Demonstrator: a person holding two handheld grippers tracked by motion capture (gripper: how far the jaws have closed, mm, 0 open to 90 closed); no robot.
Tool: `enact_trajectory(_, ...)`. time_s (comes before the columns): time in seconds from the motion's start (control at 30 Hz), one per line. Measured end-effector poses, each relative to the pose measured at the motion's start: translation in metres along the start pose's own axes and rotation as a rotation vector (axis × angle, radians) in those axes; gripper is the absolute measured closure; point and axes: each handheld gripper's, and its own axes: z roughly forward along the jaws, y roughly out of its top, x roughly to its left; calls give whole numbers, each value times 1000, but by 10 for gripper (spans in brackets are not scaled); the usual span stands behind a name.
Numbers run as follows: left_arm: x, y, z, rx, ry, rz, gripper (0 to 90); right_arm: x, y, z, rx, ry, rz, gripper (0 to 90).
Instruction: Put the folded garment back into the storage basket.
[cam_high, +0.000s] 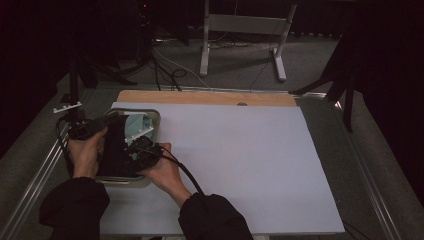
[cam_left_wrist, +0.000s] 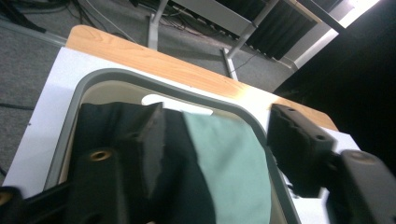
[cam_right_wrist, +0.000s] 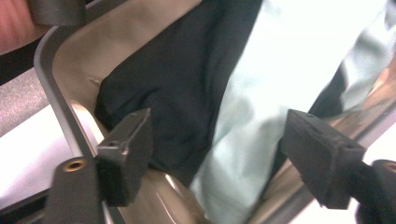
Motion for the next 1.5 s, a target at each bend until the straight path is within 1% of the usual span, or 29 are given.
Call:
enact_trajectory(0.03,-1,0,0,-1,3,8,349,-1,0,-1,-4,-4,-3,206)
enact_trajectory(0.1,-3,-1,1,-4,4,16,306,-2,1,-4,-11,7,-9,168)
enact_trajectory(0.2,-6,-3,1,-1,0,45,229,-2,0,-7,-15,9,-25,137)
enact_trajectory(0.3,-11,-4,1,3,0,89,160,-3,0,-10,-28,18,-28,123)
enact_trajectory(0.37,-15,-5,1,3,-3,114,149,-3,-1,-13,-35,26,-26,120)
enact_trajectory(0.47,-18,-6,2,3,-8,138,96,-3,-1,-16,-40,33,-29,112)
enact_trajectory(0.53,-20,-8,1,-2,-25,154,62,-3,-1,-18,-44,34,-38,106)
enact_trajectory(0.6,-22,-9,-1,-13,-32,167,34,-3,-1,-20,-49,29,-50,99)
enact_trajectory(0.67,-24,-11,-3,-13,-41,187,13,-2,-1,-24,-55,29,-59,99)
enact_trajectory(0.8,-28,-13,-5,-10,-38,219,4,-4,-1,-30,-72,37,-53,97)
enact_trajectory(0.87,-29,-13,-7,-22,-39,234,3,-5,-1,-33,-81,39,-46,97)
enact_trajectory(1.0,-32,-14,-14,-33,-41,252,2,-8,-5,-41,-100,38,-47,97)
enact_trajectory(1.1,-34,-15,-18,-31,-30,271,2,-11,-7,-47,-111,39,-43,97)
enact_trajectory(1.2,-36,-17,-21,-40,-33,280,2,-16,-10,-54,-124,46,-34,94)
enact_trajectory(1.3,-39,-20,-24,-41,-34,298,1,-21,-15,-61,-137,52,-25,93)
enact_trajectory(1.37,-41,-22,-27,-46,-32,310,1,-26,-19,-65,-143,47,-22,93)
enact_trajectory(1.5,-44,-27,-32,-66,-39,311,2,-36,-27,-76,-164,39,-3,93)
